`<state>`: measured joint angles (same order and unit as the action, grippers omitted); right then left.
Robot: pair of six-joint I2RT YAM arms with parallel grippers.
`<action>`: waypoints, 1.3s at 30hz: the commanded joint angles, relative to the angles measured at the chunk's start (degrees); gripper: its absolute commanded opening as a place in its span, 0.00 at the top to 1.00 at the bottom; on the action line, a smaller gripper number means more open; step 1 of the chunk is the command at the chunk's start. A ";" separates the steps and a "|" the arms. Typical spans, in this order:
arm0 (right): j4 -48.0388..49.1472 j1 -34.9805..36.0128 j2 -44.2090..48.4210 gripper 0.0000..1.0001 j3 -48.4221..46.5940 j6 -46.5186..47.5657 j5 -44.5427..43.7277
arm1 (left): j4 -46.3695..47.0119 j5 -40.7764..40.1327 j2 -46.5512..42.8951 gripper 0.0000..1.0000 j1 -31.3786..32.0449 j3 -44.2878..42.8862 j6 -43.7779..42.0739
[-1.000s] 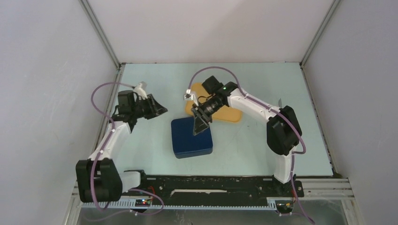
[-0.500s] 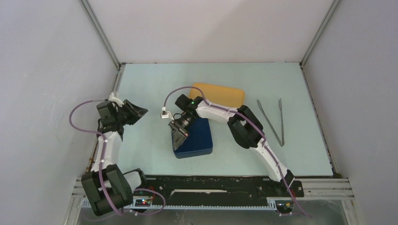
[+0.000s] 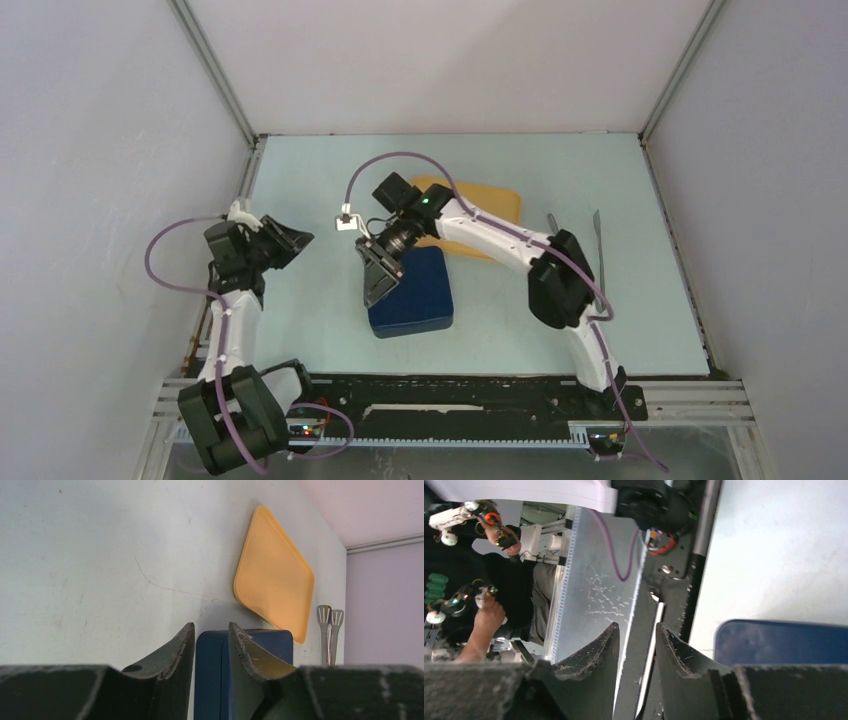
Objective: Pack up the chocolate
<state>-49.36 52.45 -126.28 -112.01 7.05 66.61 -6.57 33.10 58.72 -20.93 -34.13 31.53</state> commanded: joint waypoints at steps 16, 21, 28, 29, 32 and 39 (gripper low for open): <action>-1.53 0.09 -15.95 0.70 -1.71 2.00 4.23 | 2.21 -0.77 -4.57 0.64 -1.45 2.02 0.44; -2.56 -1.32 -1.83 0.66 -0.74 3.72 9.66 | 4.91 0.30 -4.46 0.64 -1.43 2.96 1.27; -0.57 -10.29 9.84 0.59 4.26 4.47 10.27 | 17.56 13.35 -1.70 0.68 4.34 4.97 4.69; 0.91 -12.17 9.79 0.59 5.52 3.20 10.51 | 18.07 14.25 -0.99 0.69 6.40 4.61 4.50; 8.07 -18.00 8.05 0.60 10.62 -3.34 12.62 | 20.85 17.37 2.16 0.74 11.95 4.07 6.47; 15.29 -25.47 -3.04 0.62 13.02 -10.11 14.12 | 17.18 19.84 16.98 1.00 19.02 3.26 6.24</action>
<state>-38.28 28.25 -122.15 -100.05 1.78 79.33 11.49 49.98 68.71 -4.05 -29.76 37.56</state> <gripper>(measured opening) 0.391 0.020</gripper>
